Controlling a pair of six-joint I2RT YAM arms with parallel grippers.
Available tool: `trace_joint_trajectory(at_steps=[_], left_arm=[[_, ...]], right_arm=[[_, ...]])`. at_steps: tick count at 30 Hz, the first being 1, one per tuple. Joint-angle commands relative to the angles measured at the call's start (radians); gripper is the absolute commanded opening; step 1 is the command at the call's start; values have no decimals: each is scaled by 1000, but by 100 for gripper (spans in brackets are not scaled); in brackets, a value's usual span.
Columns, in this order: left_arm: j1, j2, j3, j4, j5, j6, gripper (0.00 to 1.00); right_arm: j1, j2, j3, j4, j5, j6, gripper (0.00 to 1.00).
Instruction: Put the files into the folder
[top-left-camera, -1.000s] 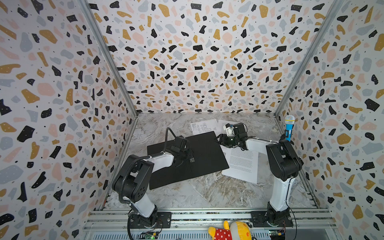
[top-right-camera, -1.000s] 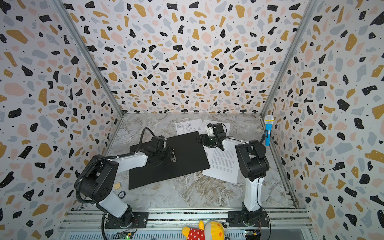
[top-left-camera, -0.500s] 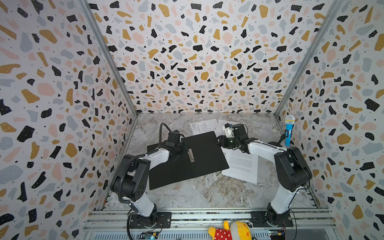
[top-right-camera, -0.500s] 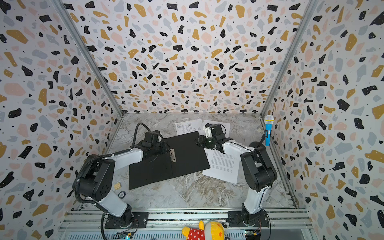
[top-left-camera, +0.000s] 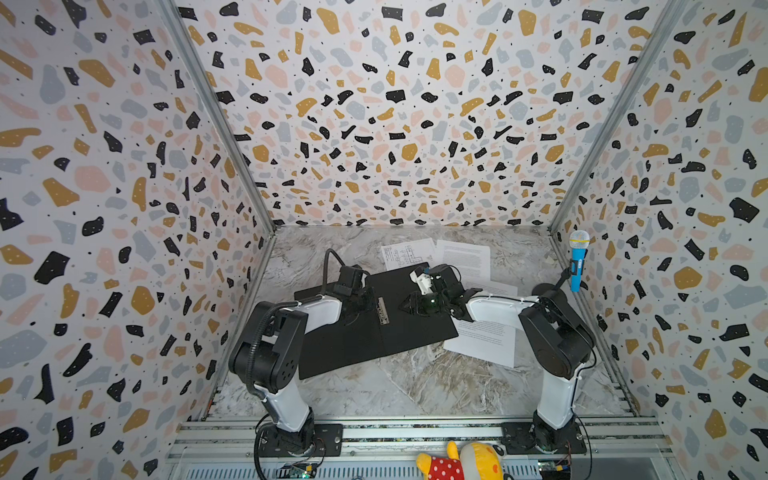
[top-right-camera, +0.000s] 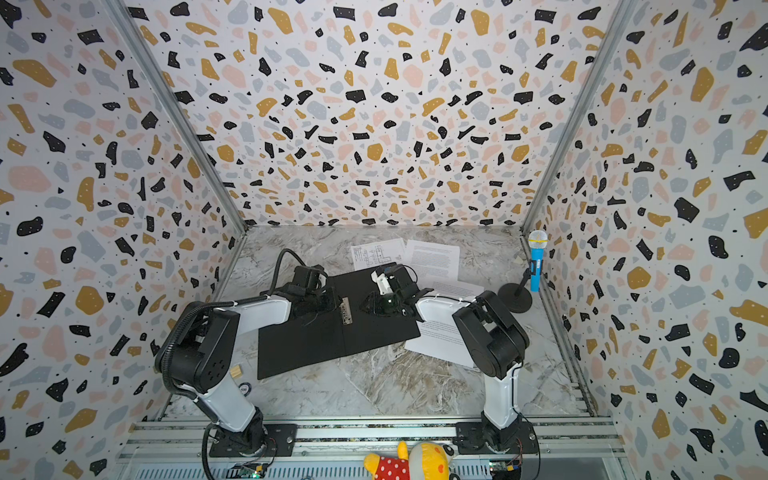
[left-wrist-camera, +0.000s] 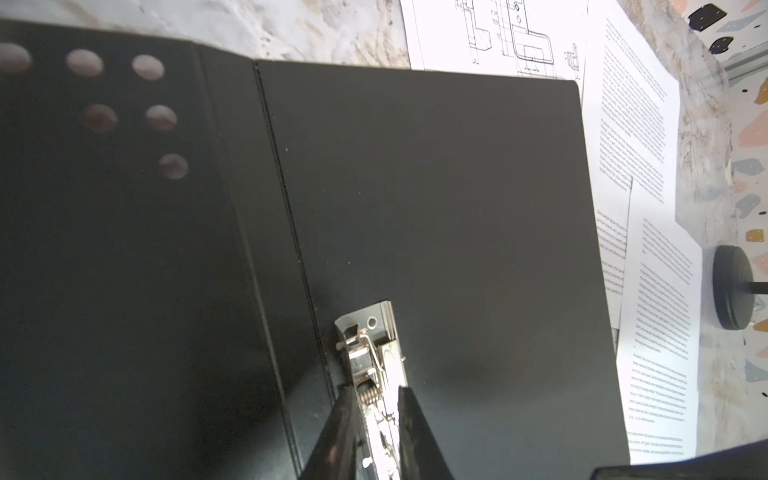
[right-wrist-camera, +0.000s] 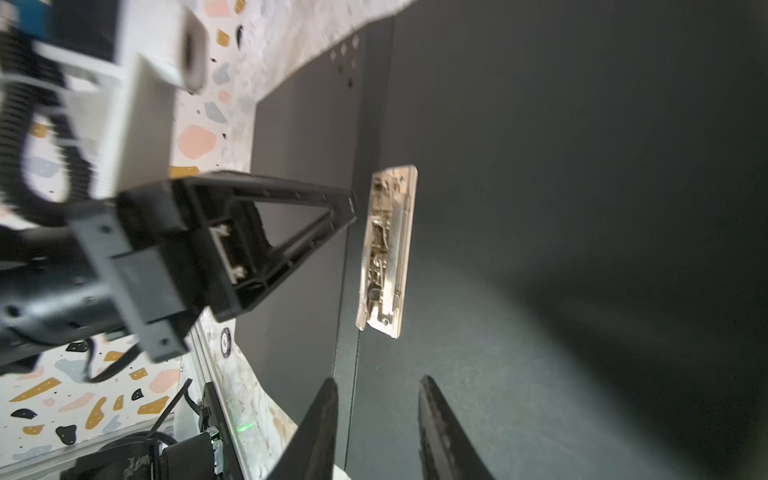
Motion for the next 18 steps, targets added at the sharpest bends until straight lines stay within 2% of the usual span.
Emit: trace_joint_trajectory(at_steps=[1, 18], left_arm=[[-3, 19, 6, 30, 8, 8, 18], [-2, 52, 1, 38, -15, -1, 13]], right_arm=[[16, 7, 37, 34, -6, 29, 30], [72, 88, 64, 70, -23, 73, 26]])
